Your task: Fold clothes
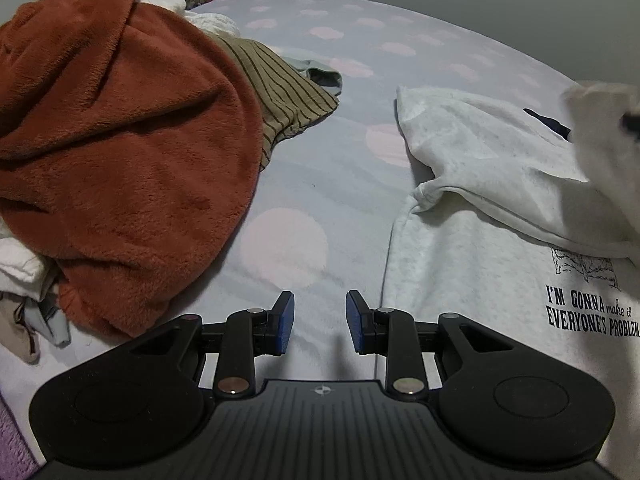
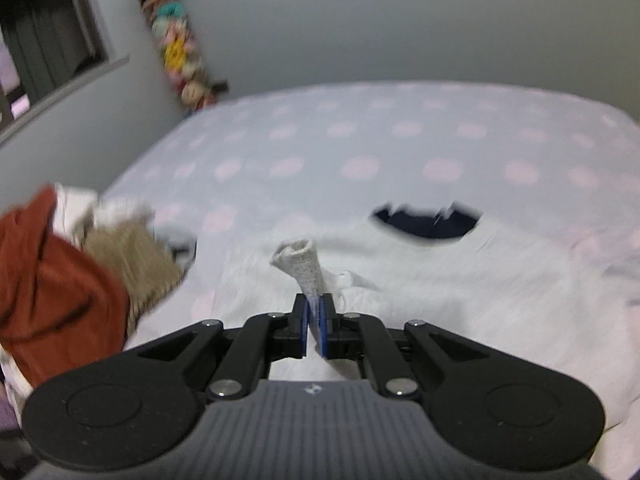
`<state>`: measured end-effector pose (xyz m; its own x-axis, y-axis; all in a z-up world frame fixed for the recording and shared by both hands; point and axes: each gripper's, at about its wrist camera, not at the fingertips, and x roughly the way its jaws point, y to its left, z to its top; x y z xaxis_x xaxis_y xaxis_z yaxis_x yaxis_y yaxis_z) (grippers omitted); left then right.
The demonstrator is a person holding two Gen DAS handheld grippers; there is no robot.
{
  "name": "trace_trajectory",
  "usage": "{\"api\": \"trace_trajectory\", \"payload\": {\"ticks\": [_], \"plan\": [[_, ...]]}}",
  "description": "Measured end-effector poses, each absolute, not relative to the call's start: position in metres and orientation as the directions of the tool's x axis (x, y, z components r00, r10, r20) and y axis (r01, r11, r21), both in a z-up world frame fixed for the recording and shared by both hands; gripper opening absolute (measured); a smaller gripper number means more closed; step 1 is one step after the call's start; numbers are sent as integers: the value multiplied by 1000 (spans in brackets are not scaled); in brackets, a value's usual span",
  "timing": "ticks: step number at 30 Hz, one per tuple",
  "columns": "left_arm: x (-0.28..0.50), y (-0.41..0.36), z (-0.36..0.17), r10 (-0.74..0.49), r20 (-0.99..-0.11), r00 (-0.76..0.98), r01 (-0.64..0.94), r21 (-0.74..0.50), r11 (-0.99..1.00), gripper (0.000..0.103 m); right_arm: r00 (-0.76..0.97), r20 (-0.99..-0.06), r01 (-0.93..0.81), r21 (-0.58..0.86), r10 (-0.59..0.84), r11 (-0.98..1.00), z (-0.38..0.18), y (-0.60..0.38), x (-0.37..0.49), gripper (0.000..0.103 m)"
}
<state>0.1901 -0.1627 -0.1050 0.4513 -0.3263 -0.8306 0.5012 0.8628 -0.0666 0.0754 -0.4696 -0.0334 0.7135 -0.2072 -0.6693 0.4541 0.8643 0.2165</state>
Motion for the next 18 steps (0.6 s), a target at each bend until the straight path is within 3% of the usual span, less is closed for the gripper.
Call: {"api": "trace_trajectory", "payload": {"ticks": [12, 15, 18], "plan": [[202, -176, -124, -310, -850, 426, 529, -44, 848, 26, 557, -823, 440, 181, -109, 879, -138, -440, 113, 8], [201, -179, -124, -298, -852, 431, 532, -26, 846, 26, 557, -825, 436, 193, -95, 879, -143, -440, 111, 12], [199, -184, -120, -297, -850, 436, 543, -14, 840, 26, 593, -802, 406, 217, -75, 888, -134, -439, 103, 25]]}}
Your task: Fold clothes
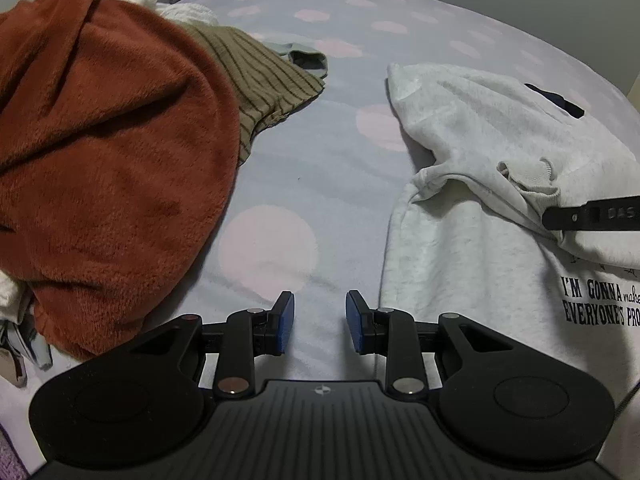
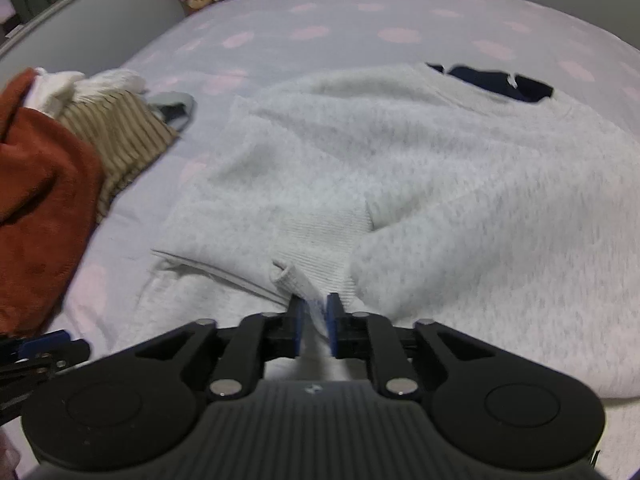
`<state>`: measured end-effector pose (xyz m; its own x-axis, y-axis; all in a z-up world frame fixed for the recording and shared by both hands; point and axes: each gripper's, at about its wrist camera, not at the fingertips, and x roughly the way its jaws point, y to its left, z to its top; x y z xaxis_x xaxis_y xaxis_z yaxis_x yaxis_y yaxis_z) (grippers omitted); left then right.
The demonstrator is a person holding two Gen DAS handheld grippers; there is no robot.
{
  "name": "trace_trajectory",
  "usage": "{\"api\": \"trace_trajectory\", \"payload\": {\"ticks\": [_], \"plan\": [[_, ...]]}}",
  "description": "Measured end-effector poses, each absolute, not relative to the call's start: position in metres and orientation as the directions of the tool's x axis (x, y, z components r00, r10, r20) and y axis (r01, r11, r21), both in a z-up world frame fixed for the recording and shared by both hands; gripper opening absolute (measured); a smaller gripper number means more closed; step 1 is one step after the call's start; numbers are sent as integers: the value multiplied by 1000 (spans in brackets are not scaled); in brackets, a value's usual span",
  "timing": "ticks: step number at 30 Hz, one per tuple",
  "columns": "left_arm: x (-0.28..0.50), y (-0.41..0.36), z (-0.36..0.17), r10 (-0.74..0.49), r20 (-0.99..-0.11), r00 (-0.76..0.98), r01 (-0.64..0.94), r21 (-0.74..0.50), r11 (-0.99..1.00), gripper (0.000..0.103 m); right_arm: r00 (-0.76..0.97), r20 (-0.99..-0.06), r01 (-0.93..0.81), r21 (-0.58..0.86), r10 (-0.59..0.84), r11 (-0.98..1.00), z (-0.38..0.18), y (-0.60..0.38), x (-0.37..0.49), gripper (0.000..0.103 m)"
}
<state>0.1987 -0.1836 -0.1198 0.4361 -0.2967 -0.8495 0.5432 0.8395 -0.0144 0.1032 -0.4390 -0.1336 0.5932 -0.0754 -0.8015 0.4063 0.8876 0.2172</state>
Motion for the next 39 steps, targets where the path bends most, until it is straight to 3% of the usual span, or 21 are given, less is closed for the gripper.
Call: {"api": "trace_trajectory", "payload": {"ticks": [1, 9, 14, 23, 33, 37, 39], "plan": [[198, -186, -118, -296, -848, 440, 547, -9, 837, 26, 610, -789, 395, 228, -69, 890, -128, -438, 98, 31], [191, -203, -94, -389, -807, 444, 600, -55, 798, 31, 723, -684, 341, 233, -96, 910, -90, -437, 40, 43], [189, -225, -80, -463, -778, 425, 637, -107, 764, 38, 717, -670, 404, 174, -193, 898, -91, -449, -11, 45], [191, -298, -88, -525, -785, 330, 694, -175, 698, 38, 631, -697, 586, 139, -342, 798, -131, -484, -89, 50], [206, -362, -134, -458, -849, 264, 677, -175, 715, 37, 648, -647, 654, 202, -402, 729, -154, -521, -124, 52], [198, -381, -141, -430, -852, 299, 702, -109, 704, 27, 647, -645, 664, 217, -405, 716, -163, -529, -128, 53], [193, -385, -136, -426, -840, 335, 711, -71, 699, 3, 644, -645, 668, 214, -411, 713, -165, -532, -129, 53]]}}
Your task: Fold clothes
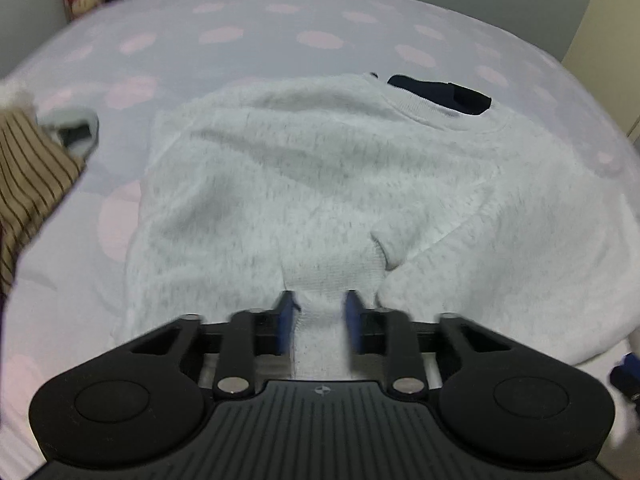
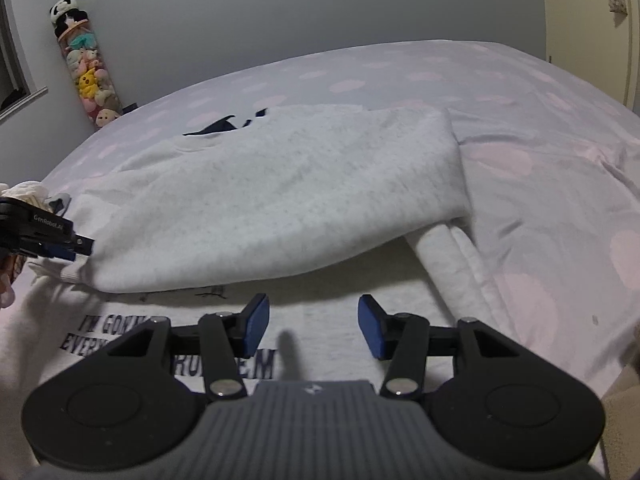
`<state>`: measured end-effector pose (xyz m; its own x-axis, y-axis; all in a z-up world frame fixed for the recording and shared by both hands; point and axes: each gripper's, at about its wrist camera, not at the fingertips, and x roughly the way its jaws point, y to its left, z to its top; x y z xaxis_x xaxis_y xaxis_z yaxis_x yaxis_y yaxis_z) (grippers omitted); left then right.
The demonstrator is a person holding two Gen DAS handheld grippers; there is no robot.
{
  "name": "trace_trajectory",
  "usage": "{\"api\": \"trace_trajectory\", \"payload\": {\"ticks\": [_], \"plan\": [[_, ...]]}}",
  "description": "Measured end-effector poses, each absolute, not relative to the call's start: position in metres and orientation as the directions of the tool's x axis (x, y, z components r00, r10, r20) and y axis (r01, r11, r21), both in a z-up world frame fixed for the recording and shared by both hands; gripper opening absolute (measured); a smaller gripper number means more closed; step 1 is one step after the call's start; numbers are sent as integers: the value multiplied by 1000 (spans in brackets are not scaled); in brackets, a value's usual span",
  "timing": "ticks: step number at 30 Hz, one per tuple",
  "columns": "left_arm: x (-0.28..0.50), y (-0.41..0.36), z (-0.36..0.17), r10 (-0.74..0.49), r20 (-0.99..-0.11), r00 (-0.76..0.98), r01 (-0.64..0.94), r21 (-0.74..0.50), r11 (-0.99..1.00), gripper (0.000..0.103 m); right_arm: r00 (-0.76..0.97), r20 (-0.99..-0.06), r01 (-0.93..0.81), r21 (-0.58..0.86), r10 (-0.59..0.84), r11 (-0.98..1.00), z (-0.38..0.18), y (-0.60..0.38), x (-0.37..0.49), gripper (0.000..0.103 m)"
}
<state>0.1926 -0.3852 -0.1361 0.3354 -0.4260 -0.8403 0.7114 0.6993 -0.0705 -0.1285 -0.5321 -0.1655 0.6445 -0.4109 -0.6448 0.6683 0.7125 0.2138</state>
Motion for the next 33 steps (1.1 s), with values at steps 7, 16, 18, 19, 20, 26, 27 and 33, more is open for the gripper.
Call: {"api": "trace_trajectory", "payload": {"ticks": [7, 16, 18, 19, 20, 26, 27, 33], "plan": [[184, -396, -54, -617, -701, 357, 742, -188, 643, 2, 679, -617, 640, 231, -398, 733, -164, -533, -124, 49], [146, -457, 82, -803, -495, 333, 867, -174, 466, 2, 729, -553, 599, 229, -405, 767, -153, -548, -100, 47], [141, -466, 96, -813, -480, 329, 878, -161, 450, 2, 728, -538, 613, 233, -424, 755, -153, -561, -97, 47], [140, -470, 102, -815, -476, 331, 881, -155, 448, 2, 727, -531, 619, 235, -434, 749, -154, -567, -96, 47], [139, -472, 107, -815, -470, 340, 882, -142, 450, 2, 725, -525, 627, 237, -445, 742, -154, -573, -95, 47], [149, -466, 123, -781, -435, 448, 848, -69, 525, 2, 652, -578, 730, 302, -491, 613, -172, -611, -120, 37], [153, -464, 122, -766, -442, 466, 838, -57, 543, 2, 643, -582, 741, 311, -497, 595, -172, -614, -123, 30], [193, -442, 79, -639, -546, 541, 757, -14, 653, 2, 580, -622, 800, 311, -526, 514, -176, -627, -135, 5]]}}
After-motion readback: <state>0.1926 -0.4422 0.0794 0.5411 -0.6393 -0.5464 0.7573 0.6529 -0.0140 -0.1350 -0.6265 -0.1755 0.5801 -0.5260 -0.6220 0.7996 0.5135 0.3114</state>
